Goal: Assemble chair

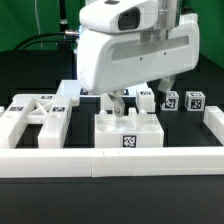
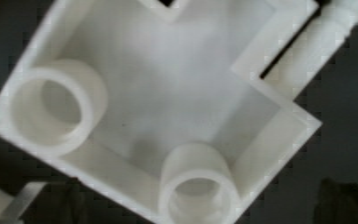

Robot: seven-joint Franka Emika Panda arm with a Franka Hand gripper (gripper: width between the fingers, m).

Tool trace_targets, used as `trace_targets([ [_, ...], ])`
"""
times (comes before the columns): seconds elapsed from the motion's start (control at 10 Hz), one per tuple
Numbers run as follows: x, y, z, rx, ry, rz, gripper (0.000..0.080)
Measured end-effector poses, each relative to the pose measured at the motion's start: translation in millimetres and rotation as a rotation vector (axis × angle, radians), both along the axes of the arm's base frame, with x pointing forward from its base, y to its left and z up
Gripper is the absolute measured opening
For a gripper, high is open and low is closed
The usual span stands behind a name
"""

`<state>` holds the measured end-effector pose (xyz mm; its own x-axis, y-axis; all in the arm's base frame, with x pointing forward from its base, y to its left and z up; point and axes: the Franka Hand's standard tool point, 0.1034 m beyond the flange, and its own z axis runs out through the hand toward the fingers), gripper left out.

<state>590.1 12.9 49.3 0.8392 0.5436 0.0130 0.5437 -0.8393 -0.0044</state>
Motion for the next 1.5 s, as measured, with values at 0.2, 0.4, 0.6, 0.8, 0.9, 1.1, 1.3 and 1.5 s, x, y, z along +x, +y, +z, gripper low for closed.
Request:
trace_targets([
  [0.2, -0.1, 2.4, 0.1, 0.012, 0.003, -0.159, 0.065],
  [0.4, -0.2, 4.2, 0.0, 0.022, 0.006, -0.28, 0.065],
  [0.6, -4.7, 10.6, -5.9, 0.037, 0.017, -0.444, 0.065],
  [0.8, -8.9, 18.9, -17.7, 0.04, 0.024, -0.525, 0.065],
  [0.9, -10.9, 21.9, -25.5, 0.04, 0.025, -0.522, 0.065],
  [1.1, -16.4, 22.9, -38.7, 0.037, 0.039, -0.513, 0.065],
  [1.3, -18.2, 21.1, -42.3, 0.034, 0.044, -0.503, 0.065],
  [1.5, -18.7, 23.0, -42.9, 0.035, 0.046, -0.5, 0.0545],
])
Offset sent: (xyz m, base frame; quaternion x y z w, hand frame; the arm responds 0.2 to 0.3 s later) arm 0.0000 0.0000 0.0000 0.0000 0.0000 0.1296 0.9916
